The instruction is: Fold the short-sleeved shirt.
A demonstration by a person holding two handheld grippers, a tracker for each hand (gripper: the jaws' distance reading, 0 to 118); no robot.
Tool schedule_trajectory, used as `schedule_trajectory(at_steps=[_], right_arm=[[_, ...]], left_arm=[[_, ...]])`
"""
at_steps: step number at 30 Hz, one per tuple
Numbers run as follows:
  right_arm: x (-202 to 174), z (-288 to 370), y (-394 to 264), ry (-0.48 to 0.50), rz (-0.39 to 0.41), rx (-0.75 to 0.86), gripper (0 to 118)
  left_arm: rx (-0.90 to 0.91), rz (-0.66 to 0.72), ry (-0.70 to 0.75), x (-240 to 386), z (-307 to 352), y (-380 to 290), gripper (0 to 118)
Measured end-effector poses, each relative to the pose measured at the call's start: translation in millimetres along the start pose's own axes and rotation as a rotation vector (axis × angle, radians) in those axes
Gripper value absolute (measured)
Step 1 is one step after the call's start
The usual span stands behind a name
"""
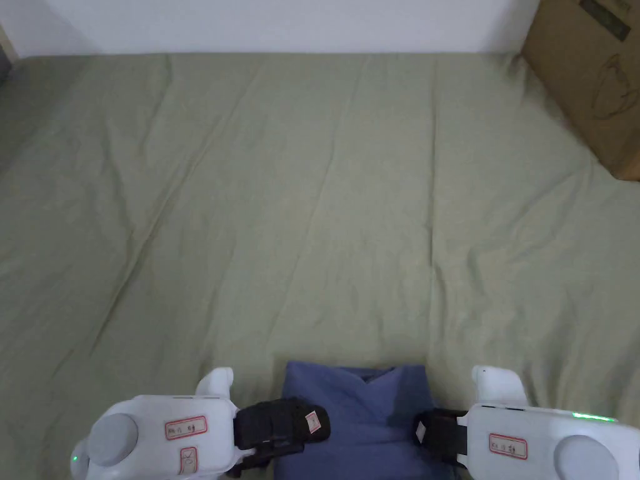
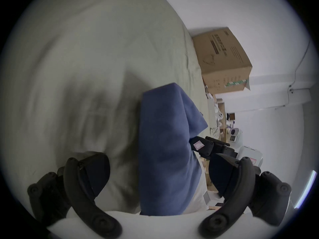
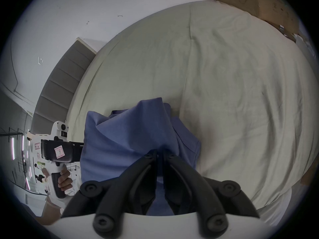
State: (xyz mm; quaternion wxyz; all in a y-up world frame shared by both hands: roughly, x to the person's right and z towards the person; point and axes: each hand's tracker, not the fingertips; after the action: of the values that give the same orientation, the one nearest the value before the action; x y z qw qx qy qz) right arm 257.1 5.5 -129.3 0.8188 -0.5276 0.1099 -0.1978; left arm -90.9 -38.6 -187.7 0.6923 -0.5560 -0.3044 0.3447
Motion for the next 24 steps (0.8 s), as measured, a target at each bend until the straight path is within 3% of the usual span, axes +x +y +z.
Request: schedule_trajectory(at_steps=[2, 3, 4, 5, 7, 8, 10, 16, 19, 24], right_arm=[[-1.8, -0.4, 0.4, -0.008, 0.011, 0.000, 8], [-2.5, -0.5, 0.9, -0.011, 0.017, -0.002, 8], [-4.2, 0.2, 1.5, -0.015, 0.022, -0.004, 8], [-4.8, 0.2, 2.3, -0.018, 0.023, -0.006, 8], [-4.8, 0.0, 3.0, -0.031, 0.023, -0.009, 8], [-4.3, 0.3, 3.2, -0.028, 0.020, -0.010, 8], [-7.0, 3.7, 5.4, -0.027, 0.005, -0.013, 8], [-30.6, 15.7, 11.2, -0.072, 0.057, 0.022, 8], [-39.7, 17.7, 12.3, -0.056, 0.070, 0.024, 8], [-53.1, 11.1, 11.0, -0.060, 0.098, 0.009, 8]], left_arm=[[-0.025, -0.015, -0.059, 1.8, -4.5, 6.8, 106], [-0.022, 0.006, -0.110, 1.6, -4.8, 7.2, 86], [-0.021, 0.029, -0.178, -0.1, -8.1, 8.5, 57], [-0.023, 0.057, -0.211, -0.6, -14.3, 9.2, 50], [-0.050, -0.017, -0.016, -2.2, -22.0, 7.6, 39], [-0.042, -0.038, 0.013, -3.6, -22.1, 5.4, 35], [-0.035, 0.005, -0.114, -7.4, -12.5, 5.8, 32], [-0.003, 0.007, -0.068, -15.1, 25.9, 14.1, 29], [0.044, -0.086, 0.042, -21.5, 74.7, 29.7, 29], [0.126, -0.121, 0.272, -51.0, 168.7, 72.5, 28]])
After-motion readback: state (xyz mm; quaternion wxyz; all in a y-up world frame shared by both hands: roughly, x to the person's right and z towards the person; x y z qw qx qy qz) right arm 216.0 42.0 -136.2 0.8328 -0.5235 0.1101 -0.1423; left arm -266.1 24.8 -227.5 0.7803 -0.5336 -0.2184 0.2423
